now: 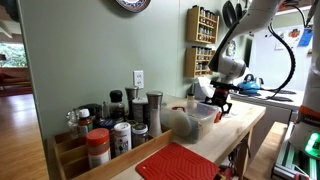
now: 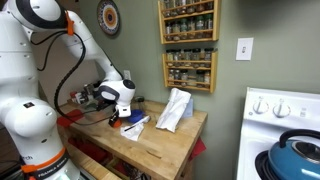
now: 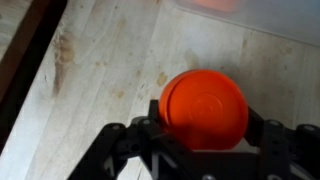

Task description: Flip the orange bowl anticlockwise twice to position it upright and then pick it up and put it in the blue bowl

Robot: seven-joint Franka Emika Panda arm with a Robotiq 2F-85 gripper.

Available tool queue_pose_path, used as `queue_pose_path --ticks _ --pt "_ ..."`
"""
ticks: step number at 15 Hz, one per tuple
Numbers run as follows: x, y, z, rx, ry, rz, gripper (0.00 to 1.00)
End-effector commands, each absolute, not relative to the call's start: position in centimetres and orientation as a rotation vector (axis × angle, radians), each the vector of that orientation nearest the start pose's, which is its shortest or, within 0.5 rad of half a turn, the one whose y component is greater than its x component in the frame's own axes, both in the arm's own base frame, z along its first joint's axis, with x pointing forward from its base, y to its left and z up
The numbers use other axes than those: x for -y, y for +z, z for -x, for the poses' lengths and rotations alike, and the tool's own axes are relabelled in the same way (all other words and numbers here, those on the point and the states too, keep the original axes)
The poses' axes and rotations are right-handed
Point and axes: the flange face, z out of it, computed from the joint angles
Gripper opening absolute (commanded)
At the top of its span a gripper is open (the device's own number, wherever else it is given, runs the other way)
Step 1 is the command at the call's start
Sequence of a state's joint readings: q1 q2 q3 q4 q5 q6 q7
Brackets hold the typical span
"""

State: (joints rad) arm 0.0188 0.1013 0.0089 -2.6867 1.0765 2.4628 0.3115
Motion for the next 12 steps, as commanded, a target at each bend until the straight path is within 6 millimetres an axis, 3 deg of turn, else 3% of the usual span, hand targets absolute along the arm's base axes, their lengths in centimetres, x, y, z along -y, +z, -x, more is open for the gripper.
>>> queue_pose_path --ticks 1,7,10,12 --pt "-2.4 19.7 -36.4 -1.661 0.452 2.226 0.49" --pt "-4.0 21.8 -36.0 -1.798 0.416 2.415 0.49" --pt "-4.5 22.7 -37.2 -1.883 0.337 2.519 0.49" --pt "-5.0 23.4 -36.9 -1.929 0.258 2.582 0.49"
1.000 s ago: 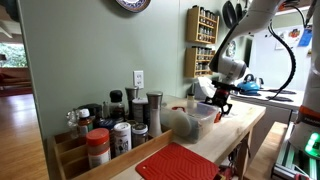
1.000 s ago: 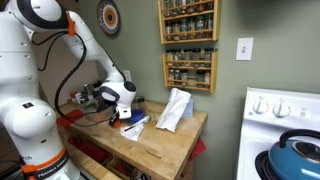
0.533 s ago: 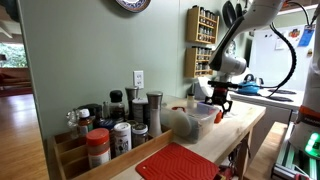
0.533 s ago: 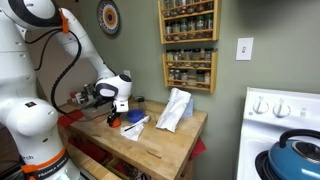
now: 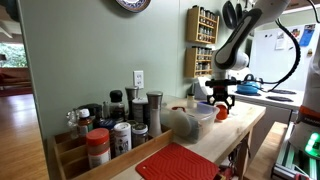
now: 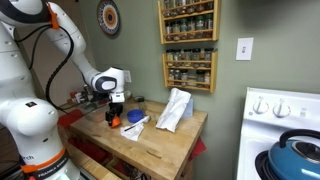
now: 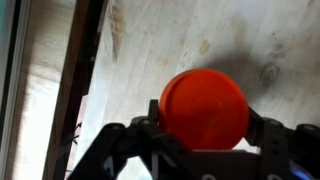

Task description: Flip the orange bowl anticlockwise twice to position it upright and then pick it up and put it in the blue bowl

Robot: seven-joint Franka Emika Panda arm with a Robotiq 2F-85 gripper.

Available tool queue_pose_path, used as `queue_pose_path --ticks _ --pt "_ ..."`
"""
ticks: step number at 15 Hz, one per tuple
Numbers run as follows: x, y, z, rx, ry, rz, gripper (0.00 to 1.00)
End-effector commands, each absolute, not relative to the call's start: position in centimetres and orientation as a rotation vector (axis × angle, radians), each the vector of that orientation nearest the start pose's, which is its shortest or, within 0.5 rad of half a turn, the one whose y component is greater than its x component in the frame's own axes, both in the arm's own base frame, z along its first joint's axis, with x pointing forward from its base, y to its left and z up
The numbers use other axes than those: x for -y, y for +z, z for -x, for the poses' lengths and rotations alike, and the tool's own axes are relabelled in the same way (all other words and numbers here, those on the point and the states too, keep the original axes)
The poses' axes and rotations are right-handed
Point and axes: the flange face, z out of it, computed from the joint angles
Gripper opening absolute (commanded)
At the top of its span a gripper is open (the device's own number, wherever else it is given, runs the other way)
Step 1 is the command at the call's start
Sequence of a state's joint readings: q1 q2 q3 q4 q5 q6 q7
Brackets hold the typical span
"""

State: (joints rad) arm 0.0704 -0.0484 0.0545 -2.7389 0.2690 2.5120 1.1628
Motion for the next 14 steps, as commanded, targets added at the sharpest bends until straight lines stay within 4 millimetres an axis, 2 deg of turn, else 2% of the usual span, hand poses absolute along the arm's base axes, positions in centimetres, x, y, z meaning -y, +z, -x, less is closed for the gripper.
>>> queue_pose_path --ticks 1,4,7,14 --pt "-5.3 23.7 -37.0 -1.952 0.214 2.605 0.49" --pt "-6.2 24.2 -37.2 -1.998 0.126 2.650 0.49" --pt "-7.0 23.6 -37.6 -2.020 0.084 2.650 0.49" --pt "-7.5 22.7 -37.9 -2.085 -0.125 2.633 0.49"
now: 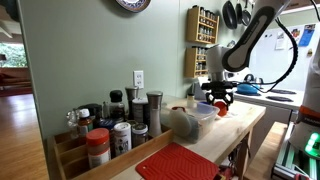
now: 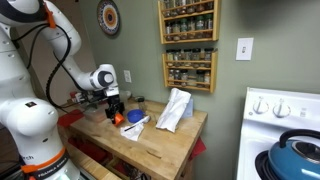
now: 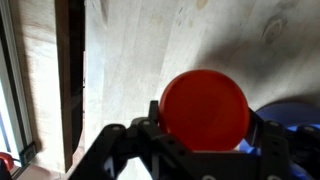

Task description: Flip the orange bowl anticlockwise twice to position it upright and then pick it up and put it in the blue bowl

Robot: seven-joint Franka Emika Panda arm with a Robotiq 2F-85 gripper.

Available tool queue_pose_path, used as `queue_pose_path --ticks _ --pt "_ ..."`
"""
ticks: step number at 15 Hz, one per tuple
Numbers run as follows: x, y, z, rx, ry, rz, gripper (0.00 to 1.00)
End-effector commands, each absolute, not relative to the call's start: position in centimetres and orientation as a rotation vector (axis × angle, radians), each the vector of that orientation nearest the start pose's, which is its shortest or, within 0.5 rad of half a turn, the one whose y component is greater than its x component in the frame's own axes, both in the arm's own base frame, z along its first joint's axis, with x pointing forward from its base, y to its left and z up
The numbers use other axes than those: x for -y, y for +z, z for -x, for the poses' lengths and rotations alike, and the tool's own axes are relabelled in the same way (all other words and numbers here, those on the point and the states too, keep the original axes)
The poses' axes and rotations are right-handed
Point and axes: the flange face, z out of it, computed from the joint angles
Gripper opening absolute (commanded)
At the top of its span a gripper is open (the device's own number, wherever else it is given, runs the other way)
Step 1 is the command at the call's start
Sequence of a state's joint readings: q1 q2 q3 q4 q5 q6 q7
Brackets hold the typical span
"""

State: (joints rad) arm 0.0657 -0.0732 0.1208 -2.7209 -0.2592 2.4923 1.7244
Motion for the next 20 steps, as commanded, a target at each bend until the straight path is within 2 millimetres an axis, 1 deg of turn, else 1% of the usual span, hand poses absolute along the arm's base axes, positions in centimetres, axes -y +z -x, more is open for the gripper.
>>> queue_pose_path --ticks 1,6,11,12,13,14,15,19,20 --pt "-7.6 22.5 -38.0 -2.087 -0.138 2.635 0.49" --pt "-7.9 21.2 -38.0 -2.094 -0.205 2.657 0.49" --pt "-8.1 20.8 -38.3 -2.094 -0.241 2.665 0.49" --pt "-8.2 20.7 -38.4 -2.094 -0.225 2.663 0.53" --pt "-8.3 20.7 -38.4 -2.097 -0.219 2.662 0.86" --pt "-8.3 20.7 -38.5 -2.093 -0.214 2.662 0.94" --pt "-8.4 20.6 -38.4 -2.092 -0.209 2.665 0.99" --pt "-8.2 20.5 -38.4 -2.096 -0.191 2.666 1.00" --pt "-8.2 20.5 -38.4 -2.092 -0.183 2.667 0.79"
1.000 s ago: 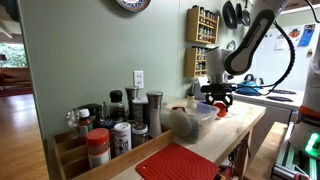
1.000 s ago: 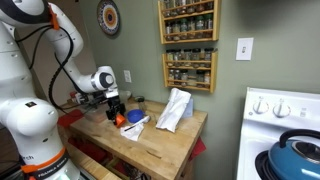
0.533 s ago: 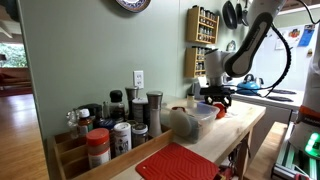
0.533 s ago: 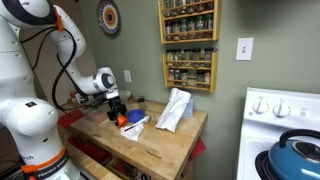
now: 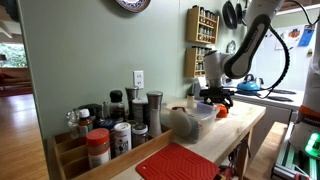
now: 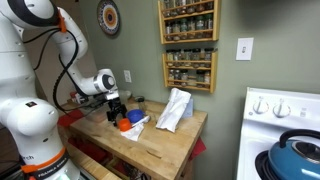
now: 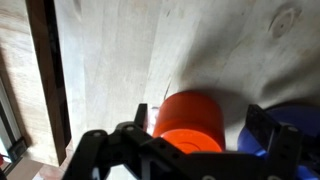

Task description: Flip the orange bowl anticlockwise twice to position it upright and then pick it up and put it in the blue bowl

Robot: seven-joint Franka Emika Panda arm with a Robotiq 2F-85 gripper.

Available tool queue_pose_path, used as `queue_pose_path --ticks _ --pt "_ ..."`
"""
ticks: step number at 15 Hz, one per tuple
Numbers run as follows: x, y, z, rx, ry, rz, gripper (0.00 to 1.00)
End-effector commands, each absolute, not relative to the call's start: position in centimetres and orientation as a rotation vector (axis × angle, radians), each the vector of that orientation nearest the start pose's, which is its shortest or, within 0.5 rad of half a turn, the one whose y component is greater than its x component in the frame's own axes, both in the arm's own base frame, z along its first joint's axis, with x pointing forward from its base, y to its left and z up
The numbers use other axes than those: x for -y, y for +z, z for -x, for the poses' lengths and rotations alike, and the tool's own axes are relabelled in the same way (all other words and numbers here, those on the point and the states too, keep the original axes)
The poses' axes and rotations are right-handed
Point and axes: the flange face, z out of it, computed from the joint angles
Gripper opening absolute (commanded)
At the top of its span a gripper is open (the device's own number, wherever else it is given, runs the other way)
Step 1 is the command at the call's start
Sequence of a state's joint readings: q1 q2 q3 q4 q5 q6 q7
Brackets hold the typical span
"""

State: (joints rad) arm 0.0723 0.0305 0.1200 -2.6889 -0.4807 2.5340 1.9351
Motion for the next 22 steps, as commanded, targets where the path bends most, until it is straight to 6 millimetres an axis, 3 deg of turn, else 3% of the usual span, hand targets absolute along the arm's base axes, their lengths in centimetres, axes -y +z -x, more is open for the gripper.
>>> queue_pose_path --ticks 1,2,7,16,22 --pt "-8.2 20.5 -38.4 -2.094 -0.181 2.666 0.75" --pt "-8.1 20.6 -38.5 -2.094 -0.181 2.661 0.99" --pt "-5.6 22.2 -38.6 -2.066 -0.138 2.582 1.00" --pt "0.9 22.1 -37.9 -1.954 0.115 2.495 1.00" --pt "2.5 21.9 -38.0 -1.860 0.251 2.394 1.00"
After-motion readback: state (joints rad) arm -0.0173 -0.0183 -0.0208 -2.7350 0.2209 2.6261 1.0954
